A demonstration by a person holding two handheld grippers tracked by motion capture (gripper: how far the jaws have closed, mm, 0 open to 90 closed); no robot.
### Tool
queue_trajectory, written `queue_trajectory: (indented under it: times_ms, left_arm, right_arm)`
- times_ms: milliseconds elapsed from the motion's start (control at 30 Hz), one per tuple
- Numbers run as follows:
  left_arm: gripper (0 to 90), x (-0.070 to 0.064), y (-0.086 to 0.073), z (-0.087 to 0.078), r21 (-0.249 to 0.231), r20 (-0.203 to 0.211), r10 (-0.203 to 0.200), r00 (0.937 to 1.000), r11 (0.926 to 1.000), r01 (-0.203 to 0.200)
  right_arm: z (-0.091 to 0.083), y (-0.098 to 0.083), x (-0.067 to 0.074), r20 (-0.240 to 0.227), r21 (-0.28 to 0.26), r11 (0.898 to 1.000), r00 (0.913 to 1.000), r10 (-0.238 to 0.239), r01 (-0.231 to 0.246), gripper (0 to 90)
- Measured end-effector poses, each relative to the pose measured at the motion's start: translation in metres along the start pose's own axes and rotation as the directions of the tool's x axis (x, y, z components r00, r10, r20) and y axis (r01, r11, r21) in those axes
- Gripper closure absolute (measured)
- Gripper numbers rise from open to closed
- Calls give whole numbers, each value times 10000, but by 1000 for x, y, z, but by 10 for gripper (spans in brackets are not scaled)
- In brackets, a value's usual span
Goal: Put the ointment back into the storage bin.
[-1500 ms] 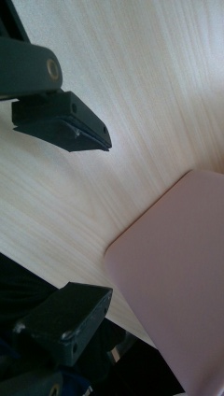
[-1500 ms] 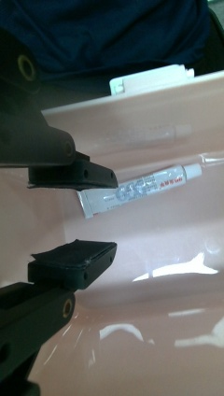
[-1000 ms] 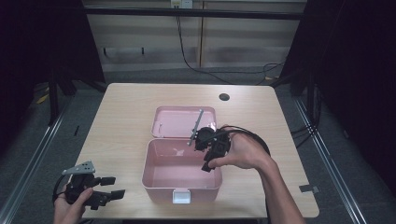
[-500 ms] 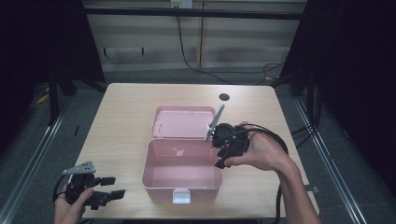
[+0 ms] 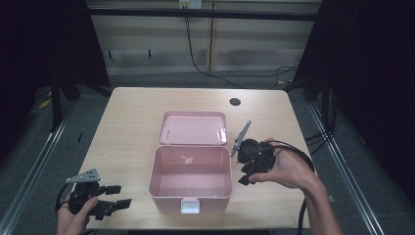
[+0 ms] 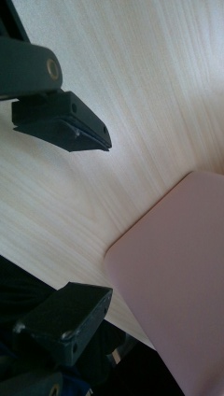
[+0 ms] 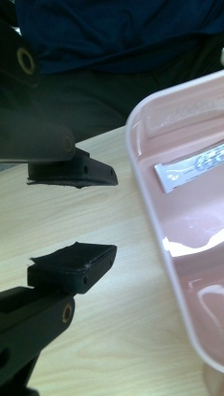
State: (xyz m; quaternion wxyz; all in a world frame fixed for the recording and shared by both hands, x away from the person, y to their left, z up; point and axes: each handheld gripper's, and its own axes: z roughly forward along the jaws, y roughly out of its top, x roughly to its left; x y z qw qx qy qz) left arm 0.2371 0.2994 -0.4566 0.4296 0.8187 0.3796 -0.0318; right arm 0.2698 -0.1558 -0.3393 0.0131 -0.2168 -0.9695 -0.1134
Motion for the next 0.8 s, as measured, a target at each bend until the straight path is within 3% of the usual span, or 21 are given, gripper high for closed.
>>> queue_trajectory:
  times_ms: [200,300,400,633,800]
  left_arm:
    - [237,0,1,1,36,-31,16,10000,10000,-16]
    - [237,0,1,1,1,-12,-46,10000,10000,46]
    - [237,0,1,1,-7,0,-39,10000,10000,39]
    - [237,0,1,0,-25,-9,-44,10000,10000,44]
    - [237,0,1,0,-36,12,-77,10000,10000,77]
  right_arm:
    - [12,-19,-2,-5,104,9994,9994,341,-341,590]
    - [16,-30,-4,-24,-111,9987,9987,502,-503,587]
    - [26,-40,-7,41,89,9975,9975,707,-707,578]
    - [45,-58,-11,92,55,9969,9969,782,-782,560]
    - [56,-71,-16,78,13,9941,9941,1083,-1083,545]
